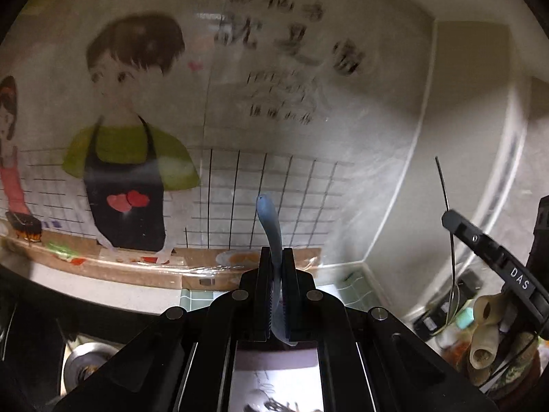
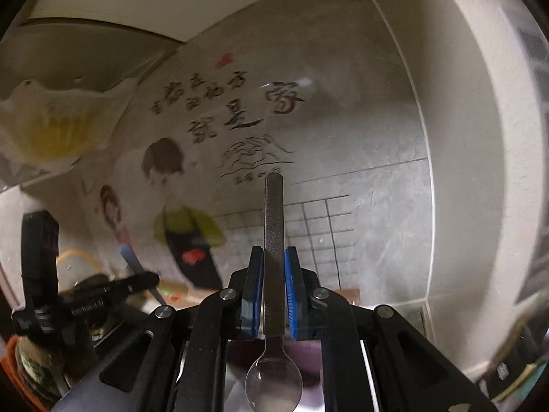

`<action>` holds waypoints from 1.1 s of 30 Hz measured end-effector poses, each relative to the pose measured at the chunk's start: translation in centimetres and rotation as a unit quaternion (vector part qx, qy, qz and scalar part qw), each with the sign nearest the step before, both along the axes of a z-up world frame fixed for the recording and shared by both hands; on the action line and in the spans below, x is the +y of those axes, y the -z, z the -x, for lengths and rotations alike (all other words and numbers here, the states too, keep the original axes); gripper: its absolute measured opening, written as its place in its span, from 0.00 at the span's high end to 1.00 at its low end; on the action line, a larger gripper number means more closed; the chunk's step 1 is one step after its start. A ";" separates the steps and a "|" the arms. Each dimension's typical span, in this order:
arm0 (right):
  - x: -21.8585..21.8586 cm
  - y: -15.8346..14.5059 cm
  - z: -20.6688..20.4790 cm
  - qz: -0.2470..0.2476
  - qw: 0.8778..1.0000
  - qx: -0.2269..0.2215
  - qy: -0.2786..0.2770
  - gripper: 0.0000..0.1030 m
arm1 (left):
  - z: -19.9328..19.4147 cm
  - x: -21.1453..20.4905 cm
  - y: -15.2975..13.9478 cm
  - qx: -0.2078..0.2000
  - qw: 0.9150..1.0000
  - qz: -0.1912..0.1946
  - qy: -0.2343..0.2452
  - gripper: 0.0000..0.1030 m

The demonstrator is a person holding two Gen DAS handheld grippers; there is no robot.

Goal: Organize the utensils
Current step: 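Lift both utensils into the purple holder and open both tools, then move both open tools back down toward the remaining utensils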

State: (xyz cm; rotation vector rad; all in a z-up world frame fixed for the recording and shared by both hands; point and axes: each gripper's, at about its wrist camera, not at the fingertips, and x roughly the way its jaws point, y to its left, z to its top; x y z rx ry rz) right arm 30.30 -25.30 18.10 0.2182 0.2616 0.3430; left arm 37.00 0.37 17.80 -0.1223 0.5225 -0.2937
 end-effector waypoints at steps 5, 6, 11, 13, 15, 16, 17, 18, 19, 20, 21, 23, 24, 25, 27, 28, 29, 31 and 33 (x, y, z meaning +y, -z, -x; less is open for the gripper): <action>2.3 4.8 -6.6 0.000 0.999 0.045 0.005 0.89 | -5.0 -0.2 5.0 0.040 0.999 -0.006 0.001 0.96; 2.8 5.9 -7.4 0.005 0.999 0.053 0.004 0.89 | -5.2 -0.2 6.0 0.046 0.999 -0.007 0.001 0.96; 4.6 11.2 -10.9 0.024 0.996 0.087 0.008 0.89 | -7.4 -0.6 9.7 0.074 0.997 0.005 0.017 0.96; 5.2 12.6 -11.8 0.023 0.995 0.098 0.012 0.89 | -7.7 -0.9 10.5 0.079 0.996 0.003 0.028 0.96; 5.5 13.5 -12.2 0.027 0.994 0.105 0.012 0.88 | -7.7 -1.5 11.7 0.086 0.996 -0.008 0.039 0.94; 5.6 14.0 -12.3 0.035 0.993 0.108 0.017 0.87 | -7.9 -1.7 12.5 0.090 0.995 -0.011 0.043 0.94; 5.6 14.4 -12.4 0.038 0.993 0.112 0.018 0.87 | -8.1 -1.7 12.8 0.093 0.995 -0.010 0.046 0.93; 5.5 14.8 -12.6 0.037 0.992 0.123 0.016 0.86 | -8.3 -1.8 13.2 0.100 0.994 -0.006 0.051 0.91; 5.4 14.9 -12.7 0.033 0.991 0.132 0.013 0.86 | -8.7 -1.7 13.6 0.111 0.992 0.004 0.058 0.84; 5.2 15.0 -12.7 0.029 0.989 0.144 0.015 0.86 | -8.7 -1.6 13.7 0.114 0.992 0.010 0.059 0.79; 5.0 14.8 -12.5 0.026 0.988 0.152 0.017 0.84 | -8.6 -1.5 13.6 0.117 0.991 0.018 0.057 0.70; 4.2 14.2 -11.6 0.021 0.987 0.158 0.017 0.84 | -8.0 -1.1 12.8 0.109 0.993 0.025 0.043 0.63; 3.8 13.5 -10.9 0.018 0.987 0.158 0.016 0.84 | -7.4 -0.7 12.1 0.100 0.994 0.031 0.034 0.62; 3.4 12.8 -10.1 0.016 0.988 0.155 0.015 0.84 | -6.9 -0.3 11.6 0.094 0.994 0.036 0.030 0.60; 2.6 10.9 -7.6 0.012 0.989 0.148 0.011 0.83 | -5.0 0.2 10.0 0.078 0.996 0.046 0.019 0.57; 2.2 10.0 -6.2 0.012 0.989 0.145 0.010 0.82 | -3.5 0.4 9.2 0.070 0.996 0.050 0.009 0.57; 1.9 9.4 -5.1 0.013 0.989 0.146 0.009 0.81 | -2.5 0.5 8.7 0.068 0.996 0.054 0.003 0.57; 1.3 8.5 -2.7 0.010 0.986 0.166 0.004 0.81 | -0.3 0.8 8.2 0.070 0.995 0.065 -0.001 0.56; 0.8 8.4 -0.9 0.003 0.982 0.189 -0.013 0.81 | 2.5 0.9 8.0 0.072 0.995 0.067 -0.001 0.56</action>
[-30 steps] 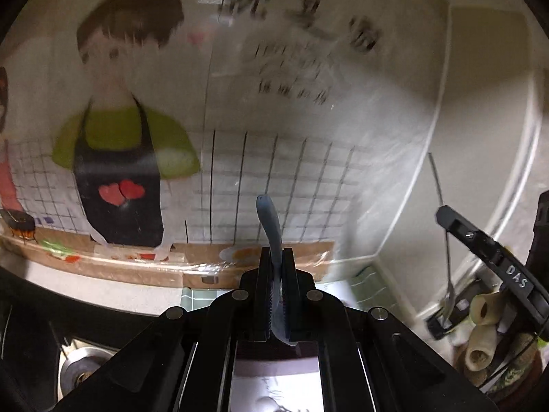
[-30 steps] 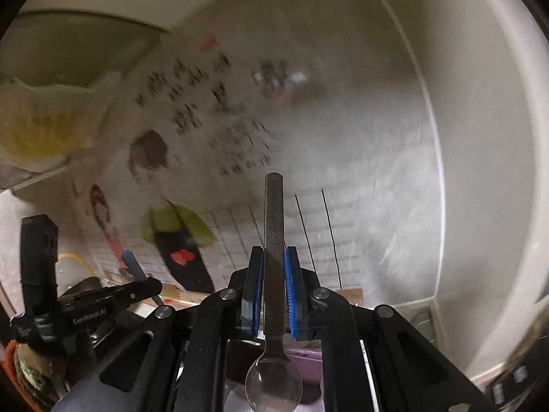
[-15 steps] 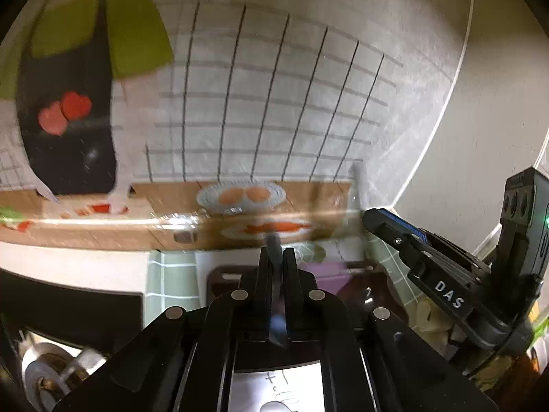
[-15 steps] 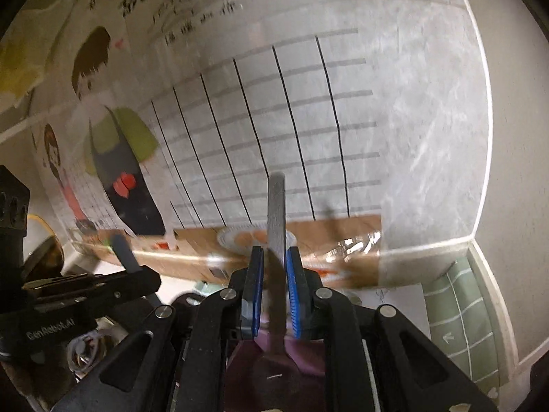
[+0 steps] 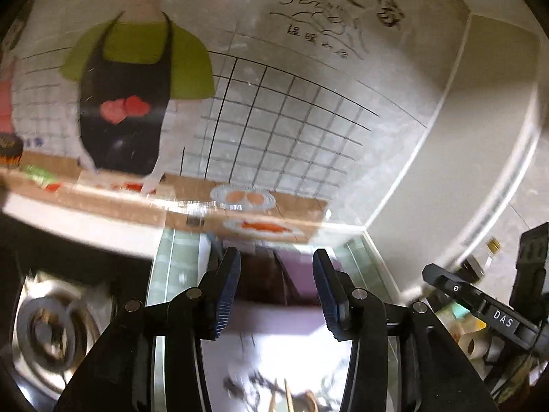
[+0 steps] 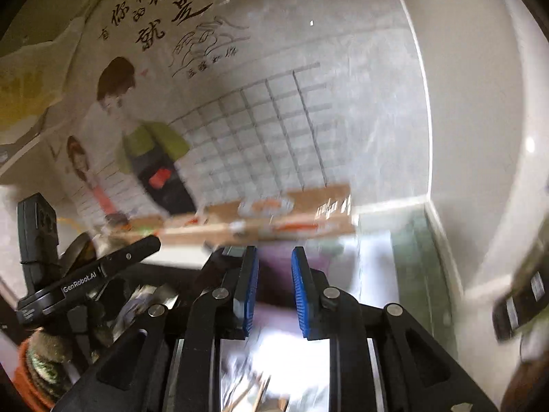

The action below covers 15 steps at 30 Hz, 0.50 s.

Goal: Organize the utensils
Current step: 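Move both open tools back down toward the remaining utensils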

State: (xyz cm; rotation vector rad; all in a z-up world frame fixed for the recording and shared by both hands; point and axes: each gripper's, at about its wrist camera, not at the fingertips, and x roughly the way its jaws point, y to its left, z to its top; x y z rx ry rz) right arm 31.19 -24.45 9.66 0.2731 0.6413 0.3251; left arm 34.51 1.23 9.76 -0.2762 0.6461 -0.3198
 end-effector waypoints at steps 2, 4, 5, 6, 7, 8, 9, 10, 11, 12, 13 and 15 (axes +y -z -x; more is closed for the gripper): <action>0.0 0.4 1.9 0.005 1.000 0.019 -0.017 0.81 | 3.1 -0.2 0.4 0.005 1.000 -0.014 -0.007 0.56; 0.5 1.2 4.2 0.037 0.998 0.032 -0.030 0.81 | 5.7 -0.1 1.3 0.011 1.000 -0.027 -0.006 0.56; 0.8 1.7 5.0 0.049 0.997 0.037 -0.037 0.81 | 7.3 -0.1 2.0 0.012 0.999 -0.035 -0.001 0.56; 1.1 2.2 5.8 0.059 0.996 0.043 -0.045 0.81 | 8.5 -0.1 2.6 0.013 0.999 -0.043 0.003 0.56; 1.5 3.0 6.9 0.071 0.995 0.051 -0.055 0.81 | 9.9 -0.2 3.4 0.015 0.998 -0.055 0.007 0.56; 1.8 3.6 7.7 0.082 0.993 0.058 -0.061 0.81 | 11.3 -0.2 4.5 0.021 0.998 -0.066 0.012 0.56; 2.2 4.4 8.4 0.097 0.991 0.065 -0.067 0.81 | 12.3 -0.3 5.3 0.028 0.997 -0.070 0.016 0.56; 2.5 5.0 9.0 0.109 0.989 0.068 -0.071 0.81 | 13.5 -0.4 6.6 0.040 0.996 -0.073 0.022 0.56; 3.0 5.7 9.8 0.129 0.986 0.071 -0.076 0.81 | 14.3 -0.5 7.4 0.050 0.995 -0.077 0.027 0.56; 3.3 6.3 10.5 0.147 0.983 0.072 -0.078 0.81 | 15.0 -0.6 8.2 0.059 0.994 -0.081 0.031 0.56; 3.5 6.9 11.1 0.163 0.981 0.072 -0.080 0.81 | 15.9 -0.9 9.1 0.071 0.993 -0.086 0.035 0.56; 3.6 7.5 11.9 0.177 0.978 0.073 -0.078 0.81 | 17.2 -1.2 10.4 0.085 0.991 -0.093 0.039 0.56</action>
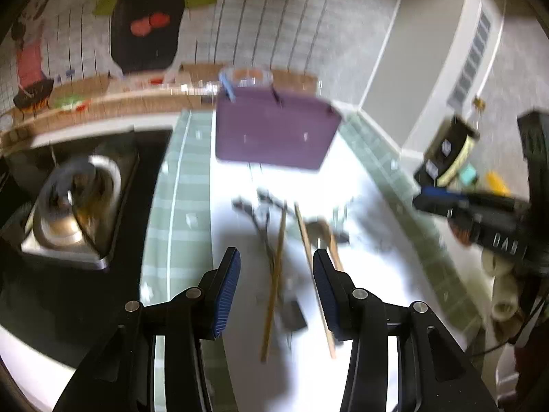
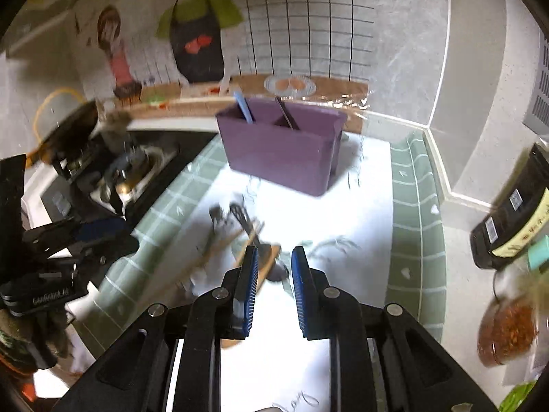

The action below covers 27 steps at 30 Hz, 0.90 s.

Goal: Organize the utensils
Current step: 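Move both open tools back down toward the remaining utensils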

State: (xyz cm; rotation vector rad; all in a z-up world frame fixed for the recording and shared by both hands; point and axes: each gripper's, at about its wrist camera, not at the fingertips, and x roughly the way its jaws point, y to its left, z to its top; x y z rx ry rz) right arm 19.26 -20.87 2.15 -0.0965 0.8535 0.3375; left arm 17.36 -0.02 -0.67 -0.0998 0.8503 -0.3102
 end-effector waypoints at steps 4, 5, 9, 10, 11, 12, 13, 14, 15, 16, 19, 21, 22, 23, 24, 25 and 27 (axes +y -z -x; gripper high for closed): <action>-0.3 1.4 1.5 0.045 0.999 -0.015 0.015 0.81 | 1.7 0.6 1.4 0.016 1.000 0.012 -0.020 0.56; -0.3 1.7 1.8 0.059 0.998 -0.019 0.020 0.81 | 1.7 0.9 1.2 0.013 0.999 0.009 -0.029 0.56; -1.2 2.6 2.4 0.037 0.999 0.002 0.008 0.81 | 2.2 3.1 -0.6 -0.012 0.997 0.005 -0.077 0.55; -1.5 2.7 2.6 0.024 1.000 0.001 0.003 0.81 | 2.3 3.7 -1.1 -0.020 0.996 0.003 -0.087 0.55; -1.6 2.7 3.0 0.014 1.000 -0.001 -0.001 0.81 | 2.4 4.4 -1.6 -0.026 0.995 -0.001 -0.097 0.54; -1.6 3.0 3.2 0.007 1.000 0.001 -0.007 0.81 | 2.4 4.9 -1.9 -0.030 0.994 -0.005 -0.104 0.54; -1.5 3.2 3.5 0.003 1.000 0.004 -0.015 0.81 | 2.4 5.3 -2.2 -0.033 0.993 -0.009 -0.111 0.54; -1.2 3.6 3.7 0.001 1.000 0.008 -0.024 0.81 | 2.5 5.9 -2.5 -0.039 0.992 -0.012 -0.118 0.54; -0.9 4.0 3.8 0.002 0.999 0.013 -0.034 0.81 | 2.6 6.4 -2.6 -0.043 0.992 -0.012 -0.122 0.54; -0.5 4.4 3.9 0.004 0.999 0.017 -0.038 0.81 | 2.7 6.8 -2.8 -0.052 0.990 -0.014 -0.128 0.54; 0.7 5.7 3.6 0.006 0.998 0.036 -0.041 0.81 | 3.0 7.4 -2.9 -0.067 0.989 -0.022 -0.132 0.54; 1.4 6.3 3.2 -0.005 0.998 0.046 -0.040 0.81 | 3.3 7.6 -2.8 -0.072 0.989 -0.017 -0.131 0.54; 2.1 6.6 2.8 -0.010 0.998 0.049 -0.041 0.81 | 3.3 7.6 -2.7 -0.071 0.989 -0.013 -0.127 0.54; 2.6 6.8 2.6 -0.010 0.998 0.049 -0.043 0.81 | 3.4 7.6 -2.6 -0.068 0.990 -0.013 -0.122 0.54; 3.5 7.0 2.4 -0.007 0.998 0.046 -0.051 0.81 | 3.5 7.5 -2.6 -0.066 0.990 -0.015 -0.121 0.54; 4.4 7.2 2.1 -0.002 0.997 0.044 -0.063 0.81 | 3.6 7.4 -2.4 -0.064 0.991 -0.018 -0.119 0.54; 6.2 7.8 1.7 0.023 0.995 0.043 -0.090 0.81 | 3.7 6.9 -2.0 -0.054 0.992 -0.015 -0.111 0.54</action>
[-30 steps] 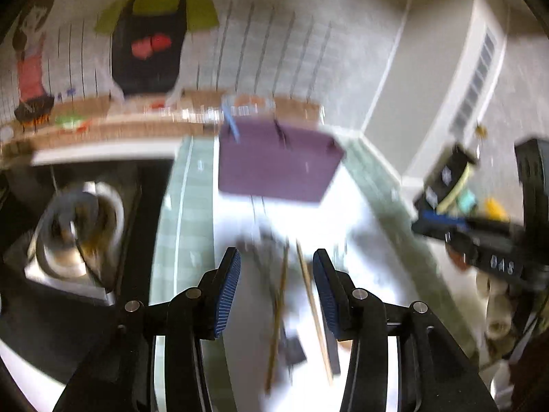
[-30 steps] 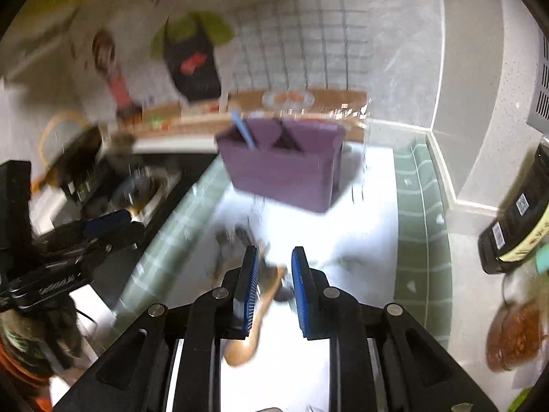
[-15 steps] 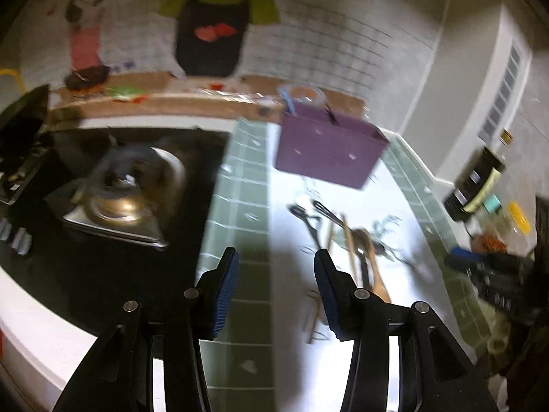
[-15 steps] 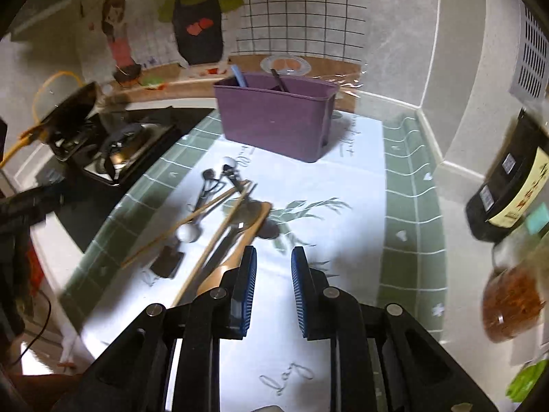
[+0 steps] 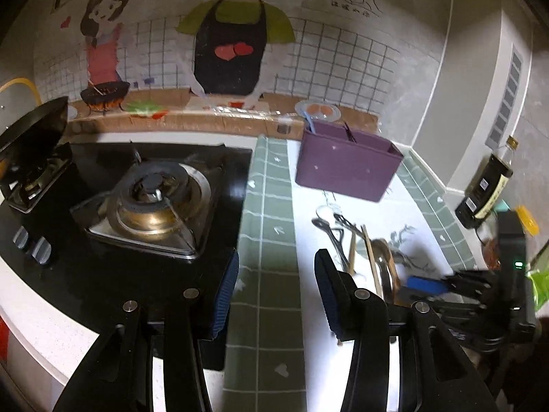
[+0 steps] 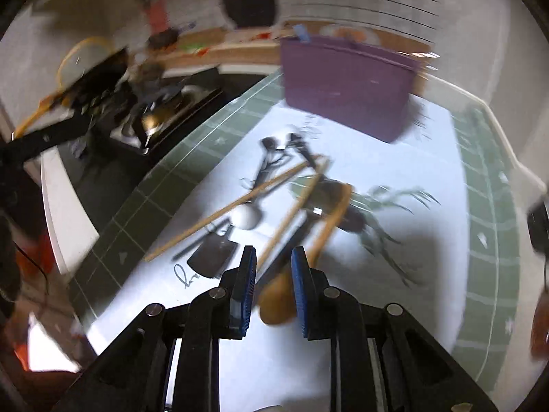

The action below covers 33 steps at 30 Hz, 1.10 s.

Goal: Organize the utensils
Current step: 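Move both open tools back down toward the remaining utensils, then grasp a wooden chopstick with the right tool and lift it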

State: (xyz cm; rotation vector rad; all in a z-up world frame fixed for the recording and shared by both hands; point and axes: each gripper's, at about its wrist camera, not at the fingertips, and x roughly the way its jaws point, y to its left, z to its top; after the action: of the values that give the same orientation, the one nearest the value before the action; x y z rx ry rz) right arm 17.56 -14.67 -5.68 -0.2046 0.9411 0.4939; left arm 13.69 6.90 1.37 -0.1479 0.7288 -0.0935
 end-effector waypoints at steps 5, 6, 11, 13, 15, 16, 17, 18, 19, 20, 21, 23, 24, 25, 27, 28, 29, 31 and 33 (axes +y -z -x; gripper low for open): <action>-1.3 0.4 -1.8 0.002 1.000 0.007 0.019 0.81 | -1.0 -4.0 2.2 0.030 0.997 0.010 0.068 0.54; -2.4 0.3 -2.3 -0.002 0.999 0.010 0.042 0.81 | -1.4 -4.9 2.7 0.039 0.996 0.007 0.081 0.54; -7.2 0.1 -2.7 -0.027 0.993 0.026 0.112 0.81 | -3.4 -8.8 5.1 0.084 0.984 0.007 0.154 0.66; -8.3 0.3 -2.3 -0.030 0.992 0.024 0.124 0.81 | -4.5 -9.2 5.8 0.100 0.983 0.021 0.154 0.75; -8.9 0.5 -1.9 -0.035 0.990 0.026 0.131 0.81 | -5.8 -9.4 6.4 0.116 0.982 0.025 0.148 0.80; -9.2 0.7 -1.8 -0.040 0.990 0.028 0.134 0.81 | -6.7 -9.6 6.9 0.130 0.981 0.020 0.143 0.82; -9.4 0.9 -1.6 -0.045 0.989 0.031 0.135 0.81 | -7.2 -9.7 7.2 0.138 0.980 0.019 0.141 0.82; -9.4 1.0 -1.6 -0.049 0.989 0.034 0.135 0.81 | -7.6 -9.7 7.5 0.146 0.979 0.018 0.139 0.83; -9.3 1.1 -1.5 -0.052 0.989 0.035 0.134 0.81 | -7.9 -9.6 7.8 0.154 0.979 0.018 0.135 0.84; -9.1 1.1 -1.5 -0.057 0.989 0.038 0.131 0.81 | -8.2 -9.5 8.1 0.161 0.978 0.020 0.131 0.84; -8.9 1.0 -1.6 -0.061 0.989 0.038 0.128 0.81 | -8.2 -9.3 8.3 0.165 0.977 0.025 0.130 0.84; -8.1 0.6 -1.8 -0.064 0.990 0.032 0.118 0.81 | -8.0 -8.8 8.7 0.170 0.976 0.039 0.131 0.86; -7.5 0.4 -2.0 -0.065 0.991 0.028 0.111 0.81 | -7.8 -8.6 8.7 0.170 0.976 0.039 0.130 0.93; -6.9 0.3 -2.3 -0.065 0.992 0.026 0.104 0.81 | -7.4 -8.2 8.7 0.167 0.977 0.039 0.124 0.94; -5.3 0.0 -3.3 -0.065 0.994 0.023 0.083 0.81 | -6.9 -7.2 8.5 0.161 0.980 0.045 0.109 0.94; -4.7 0.1 -3.7 -0.065 0.995 0.025 0.078 0.81 | -6.6 -6.7 8.3 0.159 0.981 0.048 0.103 0.94; -3.9 0.2 -4.4 -0.062 0.995 0.031 0.073 0.81 | -6.1 -5.7 8.1 0.157 0.983 0.048 0.088 0.94; -2.5 0.6 -5.7 -0.062 0.995 0.045 0.061 0.81 | -5.3 -4.6 7.9 0.153 0.985 0.045 0.069 0.94; -1.3 0.9 -6.5 -0.057 0.996 0.043 0.061 0.81 | -4.3 -3.4 7.7 0.152 0.986 0.047 0.055 0.94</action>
State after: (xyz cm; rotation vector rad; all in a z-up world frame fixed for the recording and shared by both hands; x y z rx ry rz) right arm 24.04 -15.99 -6.60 -0.0233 0.9990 0.4455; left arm 17.99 3.46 -6.38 -0.2157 1.0373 -0.2137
